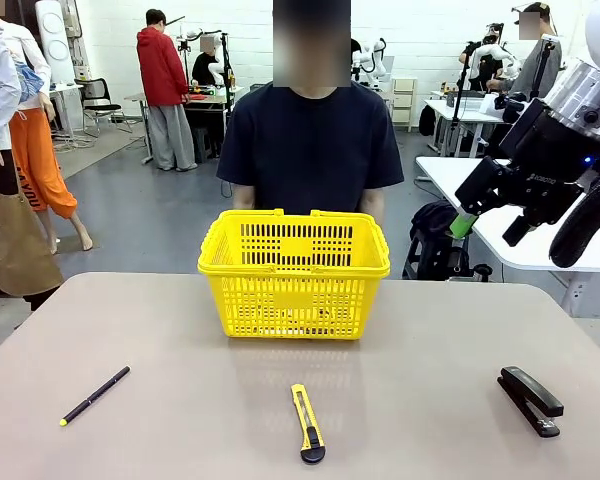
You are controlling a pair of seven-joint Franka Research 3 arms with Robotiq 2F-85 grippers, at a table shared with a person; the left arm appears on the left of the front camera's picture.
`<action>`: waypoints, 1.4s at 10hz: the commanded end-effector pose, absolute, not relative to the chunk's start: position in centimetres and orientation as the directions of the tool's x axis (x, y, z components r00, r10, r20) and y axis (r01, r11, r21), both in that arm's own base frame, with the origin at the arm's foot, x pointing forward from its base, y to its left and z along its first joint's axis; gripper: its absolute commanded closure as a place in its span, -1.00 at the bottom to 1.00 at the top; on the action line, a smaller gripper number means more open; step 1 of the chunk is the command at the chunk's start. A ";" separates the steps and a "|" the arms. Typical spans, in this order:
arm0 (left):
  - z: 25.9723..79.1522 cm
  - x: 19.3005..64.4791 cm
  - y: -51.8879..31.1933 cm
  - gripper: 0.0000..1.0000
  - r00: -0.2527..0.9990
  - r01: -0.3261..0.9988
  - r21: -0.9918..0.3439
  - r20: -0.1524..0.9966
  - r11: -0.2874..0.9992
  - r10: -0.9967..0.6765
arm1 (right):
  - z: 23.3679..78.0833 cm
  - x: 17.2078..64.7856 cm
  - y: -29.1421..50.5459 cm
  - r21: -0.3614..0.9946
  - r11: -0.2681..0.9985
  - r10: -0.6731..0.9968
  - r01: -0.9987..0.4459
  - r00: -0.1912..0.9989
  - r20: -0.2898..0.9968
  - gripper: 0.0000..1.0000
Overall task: Place the items the person wants into the basket.
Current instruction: Pick up the item the person points to and place it in the Market Basket.
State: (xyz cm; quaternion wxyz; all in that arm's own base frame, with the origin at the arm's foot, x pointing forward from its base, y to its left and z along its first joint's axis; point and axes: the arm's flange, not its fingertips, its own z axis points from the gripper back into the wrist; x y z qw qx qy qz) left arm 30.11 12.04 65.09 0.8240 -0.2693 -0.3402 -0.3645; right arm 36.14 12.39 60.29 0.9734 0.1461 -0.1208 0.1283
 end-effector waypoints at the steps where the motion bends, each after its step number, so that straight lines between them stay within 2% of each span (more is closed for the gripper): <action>1: 65.1 30.1 12.0 -0.93 0.497 0.790 -0.198 0.761 0.580 -0.417 | 60.3 36.1 12.2 0.251 0.922 0.224 -0.294 0.936 0.273 -1.00; 6: 65.1 30.1 12.0 -0.93 0.497 0.790 -0.198 0.761 0.580 -0.417 | 60.3 36.1 12.4 0.253 0.924 0.215 -0.285 0.938 0.273 -1.00; 7: 65.1 30.1 12.0 -0.93 0.497 0.790 -0.198 0.761 0.580 -0.417 | 62.0 35.1 10.8 0.293 0.854 0.346 -0.429 0.891 0.295 -1.00; 8: 65.1 30.1 12.0 -0.93 0.497 0.790 -0.198 0.761 0.580 -0.417 | 64.8 34.2 7.7 0.371 0.748 0.445 -0.550 0.831 0.334 -1.00; 10: 65.1 30.1 12.0 -0.93 0.497 0.790 -0.198 0.761 0.580 -0.417 | 69.4 34.7 -0.3 0.333 0.650 0.551 -0.683 0.725 0.413 -1.00; 11: 65.1 30.1 12.0 -0.93 0.497 0.790 -0.198 0.761 0.580 -0.417 | 71.8 35.2 -5.0 0.354 0.626 0.507 -0.695 0.707 0.493 -1.00; 14: 65.1 30.1 12.0 -0.93 0.497 0.790 -0.198 0.761 0.580 -0.417 | 74.9 35.4 -16.5 0.347 0.594 0.437 -0.725 0.654 0.618 -1.00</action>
